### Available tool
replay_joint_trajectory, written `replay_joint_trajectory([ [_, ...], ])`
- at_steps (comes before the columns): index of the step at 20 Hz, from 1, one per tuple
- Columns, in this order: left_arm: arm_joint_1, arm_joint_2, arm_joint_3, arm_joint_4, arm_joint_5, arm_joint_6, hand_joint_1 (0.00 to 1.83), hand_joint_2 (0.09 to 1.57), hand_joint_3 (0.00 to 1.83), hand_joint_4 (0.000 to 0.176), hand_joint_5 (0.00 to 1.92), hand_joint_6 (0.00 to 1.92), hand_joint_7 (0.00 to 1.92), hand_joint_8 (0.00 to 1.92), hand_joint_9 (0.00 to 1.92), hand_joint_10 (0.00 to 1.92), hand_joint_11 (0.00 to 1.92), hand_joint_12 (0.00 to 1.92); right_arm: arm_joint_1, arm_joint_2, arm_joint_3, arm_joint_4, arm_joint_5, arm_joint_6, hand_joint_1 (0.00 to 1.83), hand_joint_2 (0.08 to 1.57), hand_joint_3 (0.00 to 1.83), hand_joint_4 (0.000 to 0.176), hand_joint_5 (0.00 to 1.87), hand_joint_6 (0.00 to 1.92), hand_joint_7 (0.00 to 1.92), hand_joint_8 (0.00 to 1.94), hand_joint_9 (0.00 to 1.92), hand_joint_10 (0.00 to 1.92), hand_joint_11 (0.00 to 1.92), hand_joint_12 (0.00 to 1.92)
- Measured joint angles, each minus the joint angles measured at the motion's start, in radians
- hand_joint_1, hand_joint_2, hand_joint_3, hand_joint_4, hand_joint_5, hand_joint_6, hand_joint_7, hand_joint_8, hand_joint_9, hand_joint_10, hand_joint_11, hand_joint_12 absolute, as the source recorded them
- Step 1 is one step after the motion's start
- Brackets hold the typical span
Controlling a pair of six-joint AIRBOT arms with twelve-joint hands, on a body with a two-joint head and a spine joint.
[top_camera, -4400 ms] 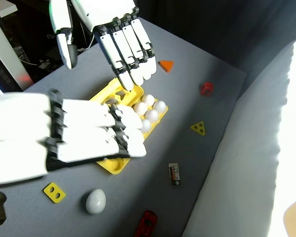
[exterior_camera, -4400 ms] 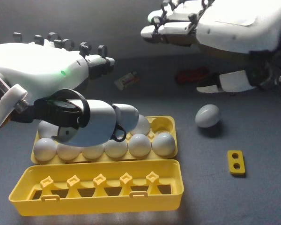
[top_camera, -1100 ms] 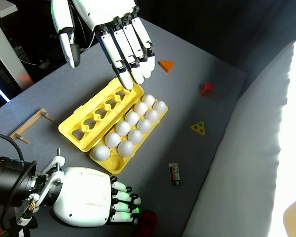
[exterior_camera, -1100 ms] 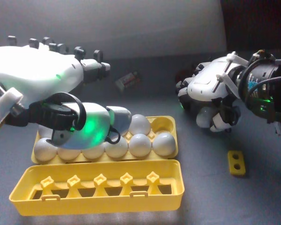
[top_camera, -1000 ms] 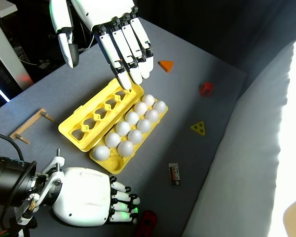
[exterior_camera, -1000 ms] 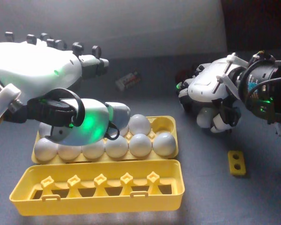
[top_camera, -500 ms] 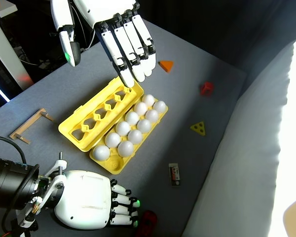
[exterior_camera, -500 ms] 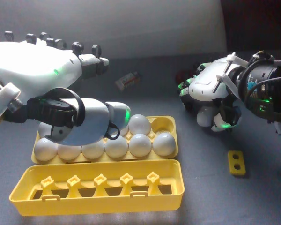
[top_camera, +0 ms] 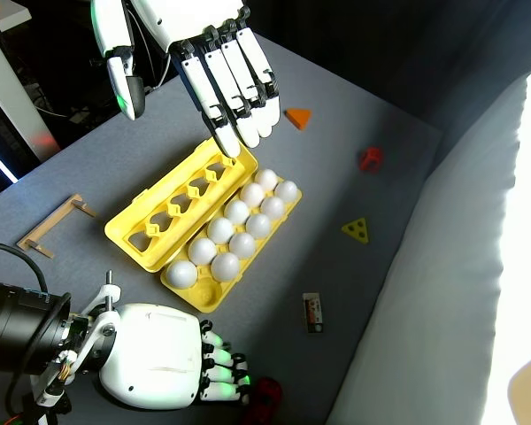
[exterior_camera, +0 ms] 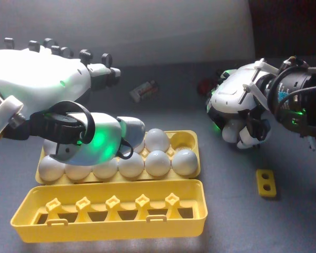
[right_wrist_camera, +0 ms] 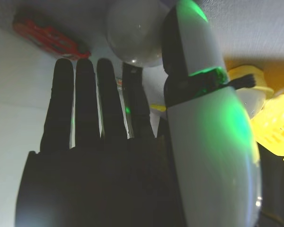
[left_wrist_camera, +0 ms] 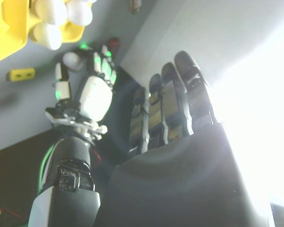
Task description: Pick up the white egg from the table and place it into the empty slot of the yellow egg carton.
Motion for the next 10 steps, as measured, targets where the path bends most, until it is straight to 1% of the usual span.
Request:
replay_joint_trajectory([
  [1,0.000,0.000,0.000,0.000,0.002,0.000,0.00,1.31,0.00,0.024,0.14,0.00,0.17,0.00,0.17,0.00,0.00,0.56,0.000,0.000,0.000,0.000,0.000,0.000,1.08,1.17,0.00,0.000,0.87,1.20,0.46,0.04,0.27,0.04,0.00,0.61],
  [2,0.000,0.000,0.000,-0.001,0.002,0.000,0.00,1.31,0.00,0.029,0.13,0.00,0.16,0.00,0.17,0.00,0.00,0.56,0.000,0.000,0.000,0.000,0.000,0.000,1.07,1.18,0.00,0.000,0.86,1.22,0.47,0.03,0.26,0.03,0.00,0.69],
  [6,0.000,0.000,0.000,-0.001,0.002,0.000,0.00,1.31,0.00,0.029,0.13,0.00,0.16,0.00,0.16,0.00,0.00,0.55,0.005,0.001,0.000,0.002,0.002,0.003,1.07,1.18,0.00,0.000,0.85,1.22,0.47,0.02,0.26,0.03,0.00,0.71],
  [7,-0.007,0.000,-0.001,-0.007,0.003,0.000,0.00,1.31,0.00,0.029,0.13,0.00,0.16,0.00,0.16,0.00,0.00,0.55,0.015,0.012,-0.002,0.010,0.016,0.029,1.07,1.18,0.00,0.000,0.85,1.22,0.47,0.02,0.26,0.03,0.00,0.71],
  [10,-0.007,0.000,-0.003,-0.005,0.004,0.000,0.00,1.32,0.00,0.029,0.13,0.00,0.16,0.00,0.16,0.00,0.00,0.55,0.047,0.044,-0.019,0.006,0.052,0.058,1.07,1.18,0.00,0.000,0.85,1.22,0.47,0.02,0.26,0.03,0.00,0.72],
])
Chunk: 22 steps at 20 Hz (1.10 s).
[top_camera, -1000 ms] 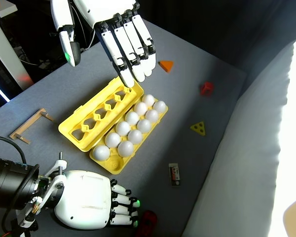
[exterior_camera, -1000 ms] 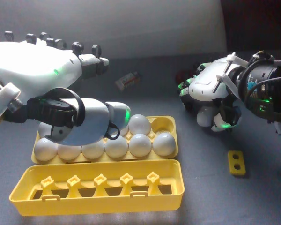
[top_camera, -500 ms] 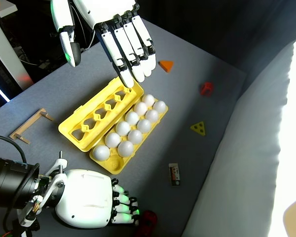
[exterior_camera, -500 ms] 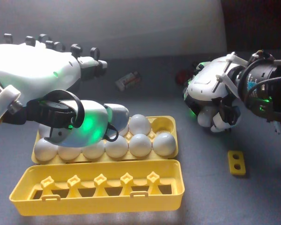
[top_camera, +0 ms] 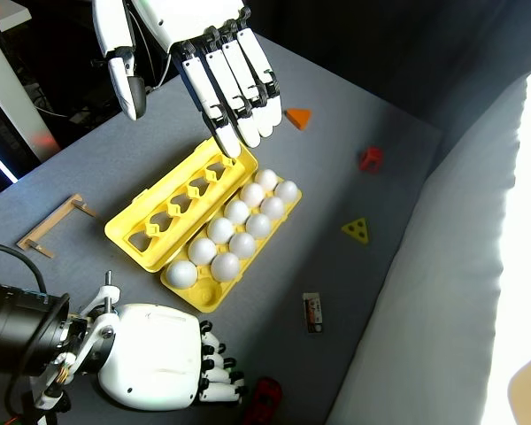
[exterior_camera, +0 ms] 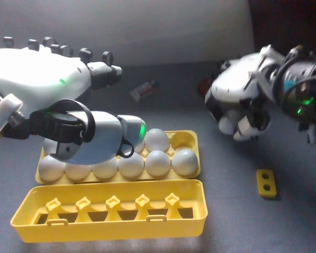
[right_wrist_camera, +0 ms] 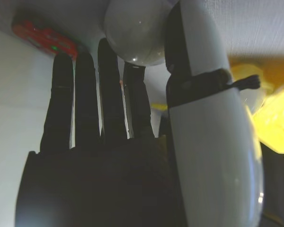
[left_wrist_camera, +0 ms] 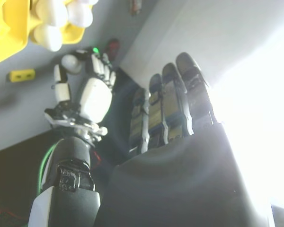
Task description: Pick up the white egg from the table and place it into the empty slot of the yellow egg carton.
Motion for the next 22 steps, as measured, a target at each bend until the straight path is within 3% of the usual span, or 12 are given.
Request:
replay_joint_trajectory([
  [2,0.000,0.000,0.000,-0.002,0.000,0.000,0.00,1.32,0.00,0.029,0.13,0.00,0.16,0.00,0.16,0.00,0.00,0.55,0.019,0.032,-0.017,-0.011,0.059,0.047,1.07,1.18,0.00,0.000,0.85,1.22,0.47,0.02,0.26,0.03,0.00,0.72],
  [7,-0.001,0.000,-0.001,-0.001,0.001,0.000,0.00,1.31,0.00,0.029,0.13,0.00,0.16,0.00,0.16,0.00,0.00,0.55,0.023,0.067,-0.027,-0.021,0.259,0.291,1.07,1.18,0.00,0.000,0.85,1.23,0.47,0.02,0.26,0.03,0.00,0.71],
  [9,-0.001,0.000,-0.005,-0.002,0.002,0.000,0.00,1.31,0.00,0.029,0.14,0.00,0.16,0.00,0.16,0.00,0.00,0.55,0.006,0.068,-0.023,0.058,0.328,0.304,1.07,1.18,0.00,0.000,0.85,1.23,0.47,0.02,0.26,0.03,0.00,0.71],
  [12,-0.005,0.000,-0.005,-0.002,0.002,0.000,0.00,1.31,0.00,0.029,0.14,0.00,0.16,0.00,0.16,0.00,0.00,0.54,-0.048,0.061,-0.019,0.433,0.435,0.026,1.07,1.18,0.00,0.000,0.85,1.23,0.47,0.01,0.26,0.03,0.00,0.74],
  [16,-0.022,-0.006,-0.005,-0.006,0.014,0.001,0.00,1.31,0.00,0.028,0.13,0.00,0.16,0.00,0.16,0.00,0.00,0.54,-0.065,0.068,-0.030,0.675,0.509,-0.100,1.09,1.18,0.00,0.000,0.87,1.19,0.47,0.01,0.27,0.03,0.00,0.77],
  [18,-0.027,-0.006,-0.006,-0.002,0.017,0.001,0.00,1.31,0.00,0.028,0.13,0.00,0.16,0.00,0.16,0.00,0.00,0.53,-0.091,0.069,-0.044,0.843,0.555,-0.247,1.09,1.18,0.00,0.000,0.86,1.20,0.47,0.01,0.27,0.03,0.00,0.79],
  [22,-0.029,-0.006,-0.006,-0.006,0.022,0.005,0.00,1.31,0.00,0.029,0.13,0.00,0.16,0.00,0.16,0.00,0.00,0.53,-0.145,0.068,-0.047,1.008,0.645,-0.374,1.09,1.18,0.00,0.000,0.86,1.20,0.47,0.01,0.27,0.03,0.00,0.79],
])
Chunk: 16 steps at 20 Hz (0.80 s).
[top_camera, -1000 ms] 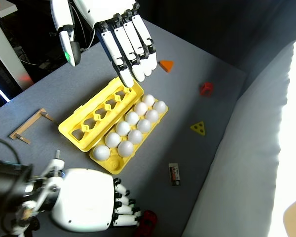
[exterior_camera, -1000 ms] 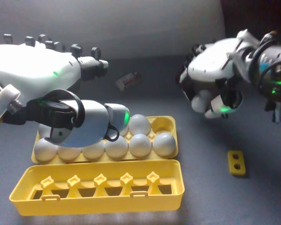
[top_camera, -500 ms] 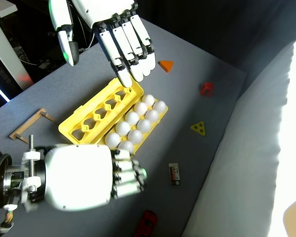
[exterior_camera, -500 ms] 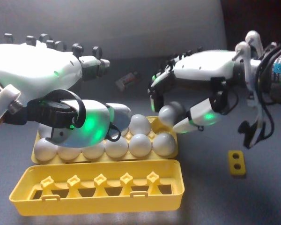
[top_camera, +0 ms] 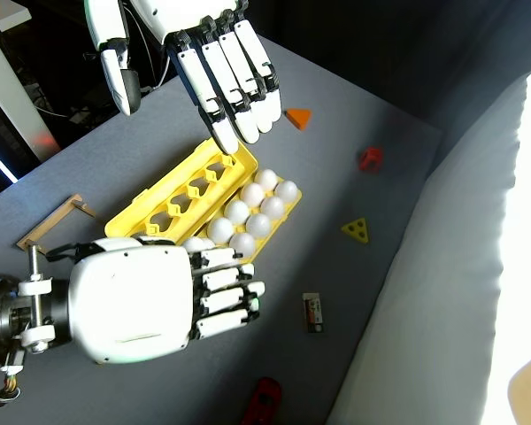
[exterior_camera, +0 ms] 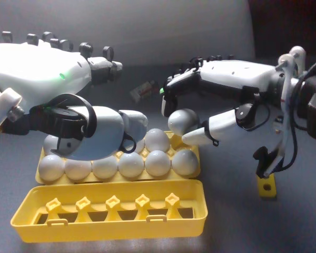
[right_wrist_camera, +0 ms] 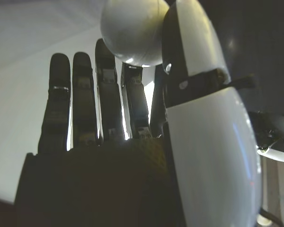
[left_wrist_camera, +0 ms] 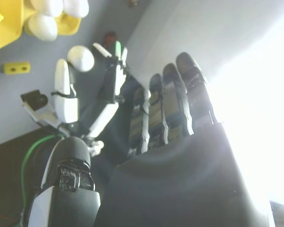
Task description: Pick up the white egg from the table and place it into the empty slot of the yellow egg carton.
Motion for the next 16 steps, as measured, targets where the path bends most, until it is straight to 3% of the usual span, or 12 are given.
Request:
replay_joint_trajectory([
  [2,0.000,0.000,0.000,0.000,0.000,0.000,0.00,1.32,0.00,0.029,0.15,0.01,0.16,0.00,0.16,0.00,0.00,0.58,-0.019,-0.008,0.000,0.109,0.056,-0.077,1.09,1.18,0.00,0.000,0.86,1.21,0.47,0.00,0.27,0.03,0.00,0.81],
  [4,0.000,0.000,0.000,0.000,0.000,0.004,0.00,1.32,0.00,0.029,0.15,0.01,0.16,0.00,0.16,0.00,0.00,0.58,-0.027,-0.010,0.000,0.134,0.086,-0.082,1.09,1.18,0.00,0.000,0.86,1.21,0.47,0.00,0.27,0.03,0.00,0.81],
  [8,0.002,0.000,-0.001,-0.001,0.000,0.007,0.00,1.32,0.00,0.028,0.14,0.00,0.16,0.00,0.16,0.00,0.00,0.58,-0.051,-0.016,-0.010,0.295,0.115,-0.135,1.09,1.18,0.00,0.000,0.86,1.21,0.47,0.00,0.27,0.03,0.00,0.82],
  [16,0.001,-0.003,-0.001,-0.001,0.003,0.007,0.00,1.32,0.00,0.027,0.15,0.01,0.16,0.00,0.16,0.00,0.00,0.58,-0.077,-0.045,-0.014,0.353,0.141,-0.180,1.10,1.18,0.00,0.000,0.86,1.20,0.48,0.01,0.27,0.03,0.00,0.83],
])
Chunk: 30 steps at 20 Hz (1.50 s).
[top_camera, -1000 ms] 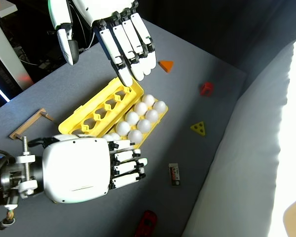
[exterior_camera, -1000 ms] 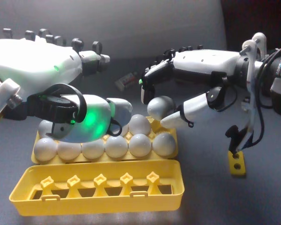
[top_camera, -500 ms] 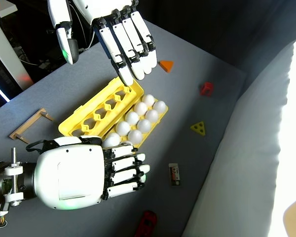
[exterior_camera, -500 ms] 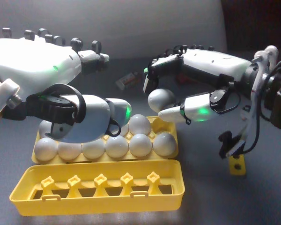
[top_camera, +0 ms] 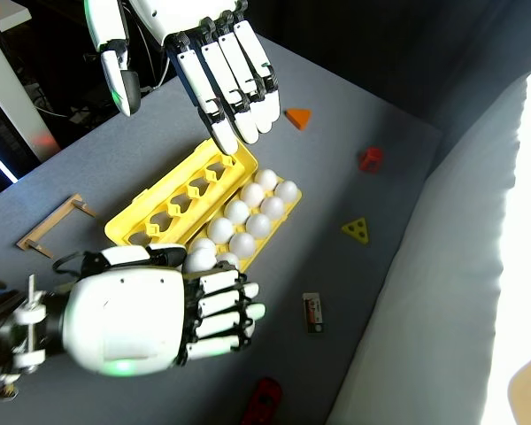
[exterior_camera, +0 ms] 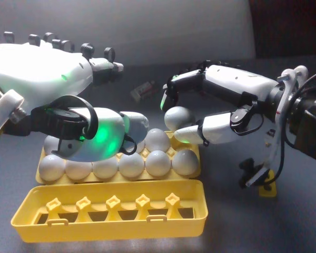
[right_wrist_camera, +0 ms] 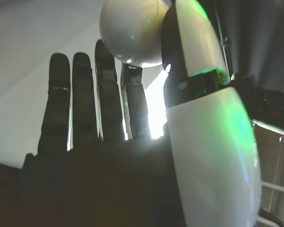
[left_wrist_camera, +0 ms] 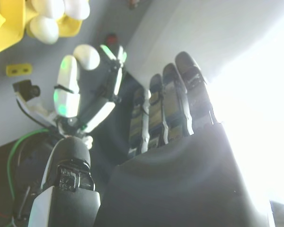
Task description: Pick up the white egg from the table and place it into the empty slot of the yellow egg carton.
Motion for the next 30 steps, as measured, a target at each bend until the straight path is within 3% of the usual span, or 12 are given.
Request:
replay_joint_trajectory([
  [8,-0.001,-0.002,0.009,0.004,-0.005,-0.002,0.00,1.32,0.00,0.028,0.16,0.00,0.16,0.00,0.16,0.00,0.00,0.62,-0.019,-0.045,0.005,0.065,0.037,-0.021,1.10,1.18,0.00,0.000,0.86,1.20,0.48,0.01,0.27,0.03,0.00,0.82],
  [15,0.001,-0.002,0.009,0.056,-0.025,-0.038,0.00,1.32,0.00,0.029,0.15,0.00,0.16,0.00,0.16,0.00,0.00,0.63,-0.026,-0.085,0.066,0.141,0.061,-0.033,1.10,1.18,0.00,0.000,0.86,1.20,0.48,0.01,0.27,0.03,0.00,0.82],
  [30,0.029,-0.001,-0.006,0.058,-0.030,-0.048,0.00,1.32,0.00,0.028,0.16,0.00,0.15,0.00,0.16,0.00,0.00,0.64,-0.042,-0.120,0.104,0.148,0.065,-0.026,1.10,1.17,0.00,0.000,0.87,1.18,0.49,0.00,0.28,0.03,0.00,0.84],
])
